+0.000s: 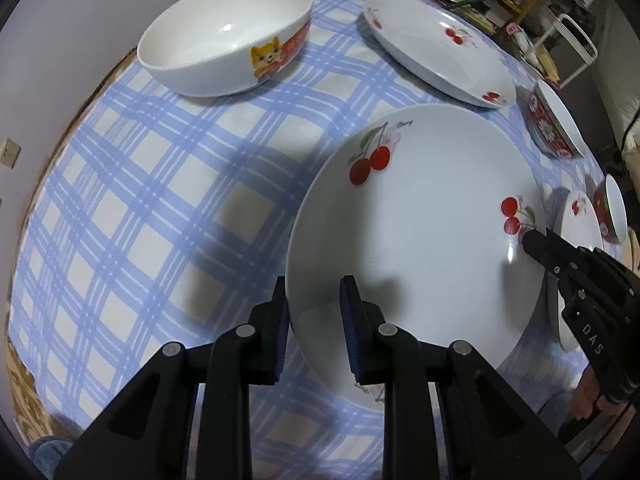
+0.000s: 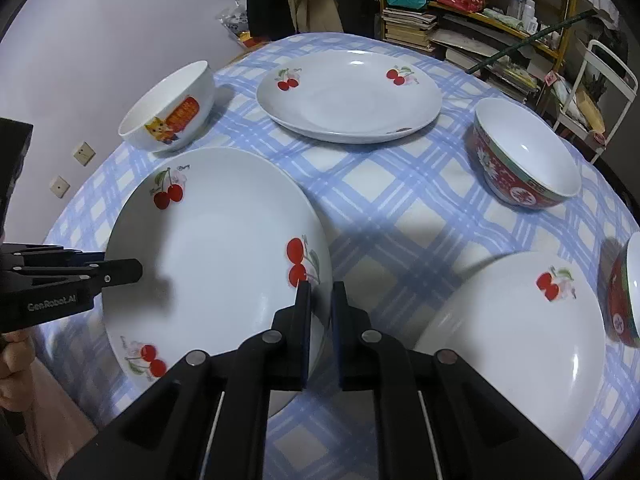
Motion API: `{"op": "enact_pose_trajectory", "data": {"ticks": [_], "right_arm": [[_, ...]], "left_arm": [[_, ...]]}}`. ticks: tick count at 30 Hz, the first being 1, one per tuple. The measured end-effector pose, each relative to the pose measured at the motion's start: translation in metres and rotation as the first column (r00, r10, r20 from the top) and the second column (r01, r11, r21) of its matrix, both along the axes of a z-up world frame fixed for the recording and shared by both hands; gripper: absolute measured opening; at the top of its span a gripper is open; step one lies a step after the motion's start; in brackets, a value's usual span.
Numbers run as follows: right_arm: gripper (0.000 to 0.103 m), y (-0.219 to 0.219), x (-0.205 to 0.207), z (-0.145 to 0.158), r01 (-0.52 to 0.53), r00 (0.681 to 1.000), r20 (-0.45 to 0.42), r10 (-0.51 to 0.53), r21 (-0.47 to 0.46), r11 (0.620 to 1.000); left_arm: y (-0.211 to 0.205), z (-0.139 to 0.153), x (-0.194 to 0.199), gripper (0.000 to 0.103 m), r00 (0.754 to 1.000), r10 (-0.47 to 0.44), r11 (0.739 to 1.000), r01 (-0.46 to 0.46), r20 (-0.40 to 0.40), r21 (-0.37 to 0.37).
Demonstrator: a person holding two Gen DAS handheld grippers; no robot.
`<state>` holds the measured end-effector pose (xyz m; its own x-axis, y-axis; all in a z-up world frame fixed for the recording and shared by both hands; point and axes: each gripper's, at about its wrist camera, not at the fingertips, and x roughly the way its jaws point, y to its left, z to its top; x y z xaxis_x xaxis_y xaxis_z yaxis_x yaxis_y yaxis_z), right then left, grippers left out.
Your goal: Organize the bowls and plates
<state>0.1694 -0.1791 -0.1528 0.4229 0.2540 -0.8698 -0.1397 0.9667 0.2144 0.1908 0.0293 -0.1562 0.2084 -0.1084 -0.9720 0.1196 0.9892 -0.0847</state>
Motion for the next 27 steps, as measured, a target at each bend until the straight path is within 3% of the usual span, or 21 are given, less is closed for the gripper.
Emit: {"op": "enact_pose_trajectory", "data": {"ticks": [8, 14, 19, 27], "right_arm": [[0.011, -0.007, -0.027, -0.001, 0.016, 0.999, -0.047, -0.015, 0.021, 1.0], [0.011, -0.014, -0.046, 0.003, 0.053, 0.996, -0.067, -0.05, 0.034, 0.998], [0.011, -0.022, -0.057, 0.008, 0.091, 0.993, -0.075, -0.087, 0.044, 0.995], [0.011, -0.019, -0.072, -0.007, 0.104, 0.986, -0.132, -0.1, 0.021, 0.994]], "left_arm": [[-0.007, 0.006, -0.017, 0.024, 0.998, -0.06, 0.998, 0.059, -0.008, -0.013], [-0.014, -0.004, -0.029, 0.024, 0.994, -0.078, 0.997, 0.077, -0.073, -0.025], [-0.021, 0.006, -0.047, 0.024, 0.992, -0.114, 0.993, 0.112, -0.054, -0.037], [-0.009, -0.003, -0.054, 0.024, 0.989, -0.099, 0.994, 0.094, -0.108, -0.051]]}}
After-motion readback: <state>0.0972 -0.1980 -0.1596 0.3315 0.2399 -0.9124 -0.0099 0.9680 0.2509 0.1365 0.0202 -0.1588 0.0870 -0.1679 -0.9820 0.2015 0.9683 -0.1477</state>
